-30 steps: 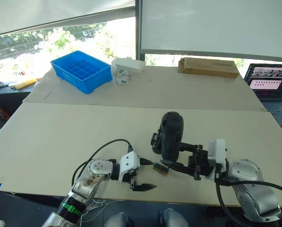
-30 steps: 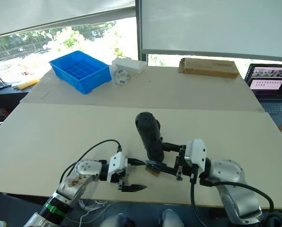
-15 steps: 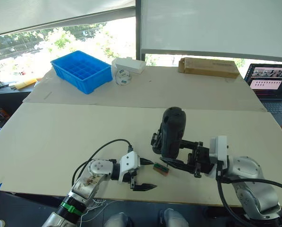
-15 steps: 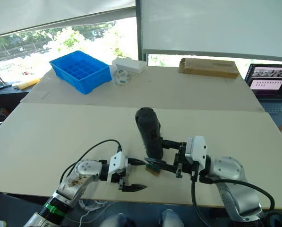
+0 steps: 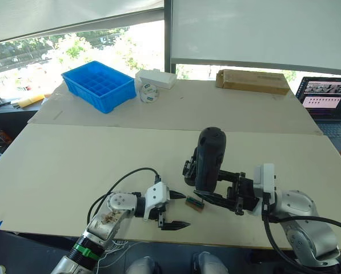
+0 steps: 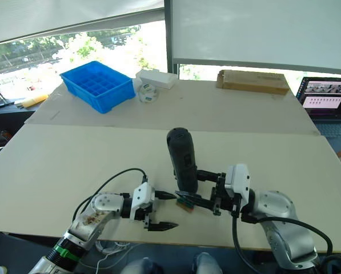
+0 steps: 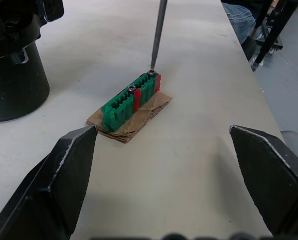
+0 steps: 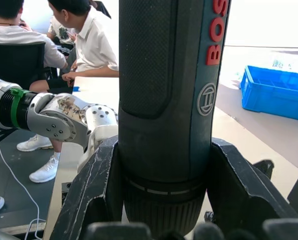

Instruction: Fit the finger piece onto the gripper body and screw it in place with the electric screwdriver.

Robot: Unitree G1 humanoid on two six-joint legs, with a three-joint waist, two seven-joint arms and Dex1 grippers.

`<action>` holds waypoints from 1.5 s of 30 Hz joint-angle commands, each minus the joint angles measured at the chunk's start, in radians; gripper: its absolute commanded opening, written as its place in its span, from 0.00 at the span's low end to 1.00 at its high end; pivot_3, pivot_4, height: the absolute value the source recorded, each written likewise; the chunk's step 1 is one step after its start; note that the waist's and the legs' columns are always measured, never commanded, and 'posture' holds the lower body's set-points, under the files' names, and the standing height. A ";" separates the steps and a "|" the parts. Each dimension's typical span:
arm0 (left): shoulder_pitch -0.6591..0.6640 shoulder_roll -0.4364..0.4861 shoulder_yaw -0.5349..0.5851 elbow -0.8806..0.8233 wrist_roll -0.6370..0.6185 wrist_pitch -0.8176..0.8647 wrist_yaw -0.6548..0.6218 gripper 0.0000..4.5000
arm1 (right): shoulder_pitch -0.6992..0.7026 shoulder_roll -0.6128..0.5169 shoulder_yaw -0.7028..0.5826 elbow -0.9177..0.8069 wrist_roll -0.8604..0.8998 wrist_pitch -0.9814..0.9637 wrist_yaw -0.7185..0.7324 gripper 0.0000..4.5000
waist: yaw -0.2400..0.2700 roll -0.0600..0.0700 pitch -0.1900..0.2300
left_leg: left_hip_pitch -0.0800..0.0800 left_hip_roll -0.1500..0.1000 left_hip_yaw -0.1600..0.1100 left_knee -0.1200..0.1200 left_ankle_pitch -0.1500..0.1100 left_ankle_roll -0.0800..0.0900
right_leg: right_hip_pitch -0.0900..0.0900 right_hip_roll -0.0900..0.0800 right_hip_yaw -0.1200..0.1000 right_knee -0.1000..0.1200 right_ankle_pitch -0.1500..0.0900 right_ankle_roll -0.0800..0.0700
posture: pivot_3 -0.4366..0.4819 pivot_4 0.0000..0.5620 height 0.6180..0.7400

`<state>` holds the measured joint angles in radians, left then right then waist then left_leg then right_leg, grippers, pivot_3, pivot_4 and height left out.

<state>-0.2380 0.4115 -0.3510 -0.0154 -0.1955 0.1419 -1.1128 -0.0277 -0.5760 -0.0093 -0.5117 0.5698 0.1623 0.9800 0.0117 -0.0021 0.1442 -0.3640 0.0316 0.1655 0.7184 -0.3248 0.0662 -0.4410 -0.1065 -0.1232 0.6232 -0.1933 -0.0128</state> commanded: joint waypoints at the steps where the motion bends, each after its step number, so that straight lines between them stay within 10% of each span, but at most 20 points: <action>1: -0.008 -0.005 -0.008 -0.014 -0.006 0.000 -0.002 1.00 | -0.005 -0.006 -0.022 -0.053 0.015 -0.022 -0.004 0.42 | 0.000 0.000 0.000 | 0.000 0.000 0.000 0.000 0.000 0.000 | 0.000 0.000 0.000 0.000 0.000 0.000 | 0.48 0.27 1.00; 45: -0.004 -0.018 -0.008 -0.006 -0.004 -0.009 0.009 1.00 | -0.026 0.005 -0.027 -0.050 0.021 -0.018 -0.010 0.42 | 0.001 0.000 0.000 | 0.000 0.000 0.000 0.000 0.000 0.001 | 0.000 -0.001 0.000 0.000 0.000 0.000 | 0.48 0.27 1.00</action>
<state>-0.2401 0.4025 -0.3526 -0.0079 -0.1953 0.1343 -1.1099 -0.0339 -0.5752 -0.0093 -0.5117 0.5549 0.1621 0.9779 0.0125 -0.0021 0.1442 -0.3643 0.0316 0.1652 0.7184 -0.3252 0.0668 -0.4410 -0.1073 -0.1233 0.6232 -0.1935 -0.0126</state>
